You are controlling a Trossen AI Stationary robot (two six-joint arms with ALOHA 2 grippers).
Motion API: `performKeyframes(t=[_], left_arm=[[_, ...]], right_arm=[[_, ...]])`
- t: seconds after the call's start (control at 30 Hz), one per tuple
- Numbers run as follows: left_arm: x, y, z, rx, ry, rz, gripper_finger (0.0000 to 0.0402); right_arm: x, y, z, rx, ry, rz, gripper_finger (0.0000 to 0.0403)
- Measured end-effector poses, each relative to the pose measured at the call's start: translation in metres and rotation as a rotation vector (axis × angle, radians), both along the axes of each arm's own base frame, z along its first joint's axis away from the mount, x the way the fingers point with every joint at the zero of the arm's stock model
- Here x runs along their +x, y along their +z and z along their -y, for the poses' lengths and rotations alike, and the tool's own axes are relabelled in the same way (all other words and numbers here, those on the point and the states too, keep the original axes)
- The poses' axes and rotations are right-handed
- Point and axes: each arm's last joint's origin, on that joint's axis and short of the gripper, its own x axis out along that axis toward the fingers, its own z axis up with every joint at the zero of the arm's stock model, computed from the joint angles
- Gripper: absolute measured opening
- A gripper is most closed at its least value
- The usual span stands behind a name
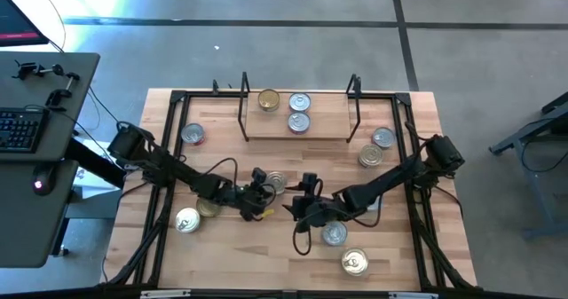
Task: Stack canned seafood by type on shelf
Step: Put the blue-pink tuna can on the shelf
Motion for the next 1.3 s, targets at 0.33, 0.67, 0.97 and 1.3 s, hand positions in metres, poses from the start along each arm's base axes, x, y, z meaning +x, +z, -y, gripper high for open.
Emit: performKeyframes(t=[0.33,0.67,0.97,1.3], left_arm=[[-0.002,0.026,-0.007,-0.182,0.099,0.119,0.0001],[0.002,0.028,-0.031,-0.418,0.117,0.159,0.0000],[0.006,0.029,-0.062,-0.599,0.093,0.200,0.0000],[0.005,0.040,-0.068,-0.640,0.076,0.235,0.0000]], right_arm=[[0.003,-0.002,0.008,-0.096,0.115,-0.075,0.0252],[0.016,-0.003,0.045,-0.165,0.243,-0.151,0.0252],[0.026,-0.028,0.067,-0.225,0.313,-0.239,0.0252],[0.028,-0.032,0.069,-0.266,0.273,-0.245,0.0252]])
